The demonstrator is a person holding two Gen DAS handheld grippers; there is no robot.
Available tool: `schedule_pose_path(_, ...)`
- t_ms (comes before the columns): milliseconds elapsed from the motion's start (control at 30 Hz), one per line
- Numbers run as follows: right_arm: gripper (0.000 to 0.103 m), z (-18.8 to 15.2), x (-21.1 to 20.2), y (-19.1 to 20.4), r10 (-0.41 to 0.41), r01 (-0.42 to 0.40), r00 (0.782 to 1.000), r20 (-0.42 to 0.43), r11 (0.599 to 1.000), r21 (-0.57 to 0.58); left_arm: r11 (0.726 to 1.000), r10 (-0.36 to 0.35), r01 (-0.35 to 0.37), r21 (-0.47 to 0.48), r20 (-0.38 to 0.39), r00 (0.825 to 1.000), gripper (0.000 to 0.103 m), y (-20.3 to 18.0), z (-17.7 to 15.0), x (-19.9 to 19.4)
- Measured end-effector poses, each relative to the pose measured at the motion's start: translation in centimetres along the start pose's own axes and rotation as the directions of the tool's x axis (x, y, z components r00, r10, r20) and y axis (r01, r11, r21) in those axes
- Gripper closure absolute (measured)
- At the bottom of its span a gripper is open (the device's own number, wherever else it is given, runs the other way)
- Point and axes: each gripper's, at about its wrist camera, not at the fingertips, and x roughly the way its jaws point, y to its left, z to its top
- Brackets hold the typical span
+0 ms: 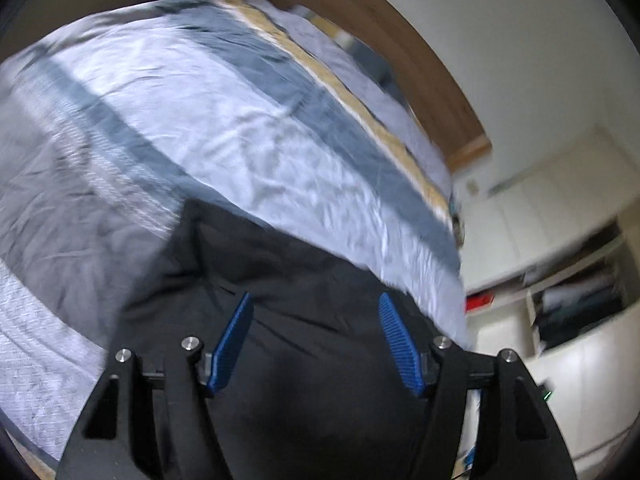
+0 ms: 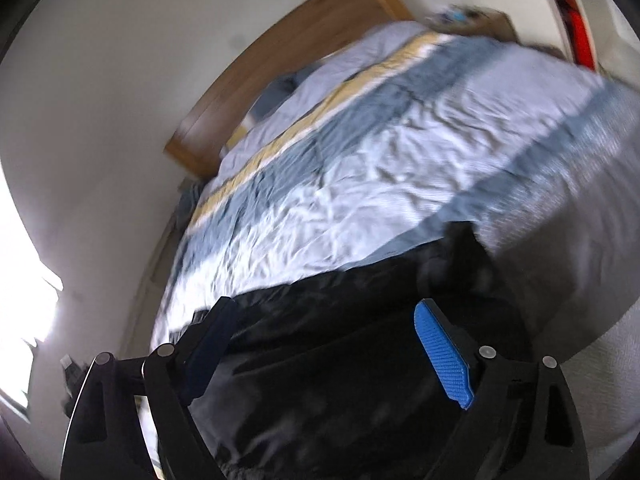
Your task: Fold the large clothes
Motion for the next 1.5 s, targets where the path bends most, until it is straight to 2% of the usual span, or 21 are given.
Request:
schedule_pose_path(100, 0.013, -0.9, 1.1, 3.0, 0.016, -0.018, 1.000, -0.024, 0.998, -0.058, 0.994, 0.015, -0.011, 0.111, -0.032, 0.999, 0.039, -4.2, -2.3, 2.5)
schedule_pose_path(233, 0.013, -2.4, 3.1, 6.4, -0.018, 0.010, 0.999, -0.051, 0.988, -0.155, 0.976, 0.029, -0.011, 0.216, -0.082, 0.996, 0.039, -8.5, -5.4, 5.8)
schedule_pose_path(400, 0.013, -5.1, 5.9, 7.8, -0.072, 0.048, 0.993, -0.090, 0.970, -0.238, 0.952, 0.110, -0.070, 0.298, -0.122, 0.986, 0.039, -9.8, -8.9, 8.7)
schedule_pose_path(533, 0.013, -7.5, 7.4, 7.3, -0.115, 0.081, 0.989, -0.097, 0.951, -0.298, 0.906, 0.170, -0.125, 0.404, -0.077, 0.982, 0.039, -9.1, -12.0, 10.1)
schedule_pose_path(567, 0.013, -7.7, 7.9, 7.1, -0.118, 0.084, 0.988, -0.097, 0.950, -0.301, 0.903, 0.179, -0.136, 0.409, -0.068, 0.982, 0.039, -9.0, -12.2, 10.7)
schedule_pose_path(667, 0.013, -7.6, 9.8, 6.4, -0.142, 0.110, 0.986, -0.086, 0.948, -0.299, 0.908, 0.193, -0.155, 0.390, -0.058, 0.980, 0.037, -8.7, -11.3, 12.3)
schedule_pose_path(867, 0.011, -5.0, 13.6, 5.8, -0.154, 0.124, 0.984, -0.094, 0.955, -0.268, 0.911, 0.226, -0.194, 0.363, -0.047, 0.973, 0.035, -8.5, -7.7, 16.7)
schedule_pose_path(1067, 0.010, -2.9, 17.3, 4.9, -0.154, 0.121, 0.980, -0.122, 0.962, -0.245, 0.914, 0.252, -0.210, 0.347, -0.080, 0.964, 0.033, -8.2, -4.7, 20.7)
schedule_pose_path(1167, 0.010, -1.9, 17.9, 3.9, -0.113, 0.080, 0.983, -0.141, 0.972, -0.223, 0.926, 0.225, -0.172, 0.335, -0.126, 0.966, 0.033, -7.5, -3.1, 21.4)
schedule_pose_path(1267, 0.011, -0.8, 17.3, 1.2, -0.050, 0.017, 0.984, -0.171, 0.982, -0.189, 0.932, 0.187, -0.119, 0.342, -0.172, 0.967, 0.033, -5.7, -2.0, 20.7)
schedule_pose_path(1333, 0.011, 0.0, 16.7, -0.8, -0.062, 0.033, 0.982, -0.176, 0.986, -0.166, 0.935, 0.195, -0.127, 0.331, -0.183, 0.964, 0.033, -4.1, -1.4, 19.9)
schedule_pose_path(1400, 0.011, 0.8, 16.0, -3.5, -0.082, 0.060, 0.979, -0.186, 0.991, -0.122, 0.935, 0.255, -0.196, 0.296, -0.176, 0.951, 0.033, -1.5, -0.4, 19.0)
schedule_pose_path(1500, 0.011, 1.5, 15.3, -6.2, -0.156, 0.135, 0.964, -0.214, 0.985, -0.109, 0.922, 0.353, -0.307, 0.236, -0.188, 0.917, 0.033, 1.8, 0.8, 18.0)
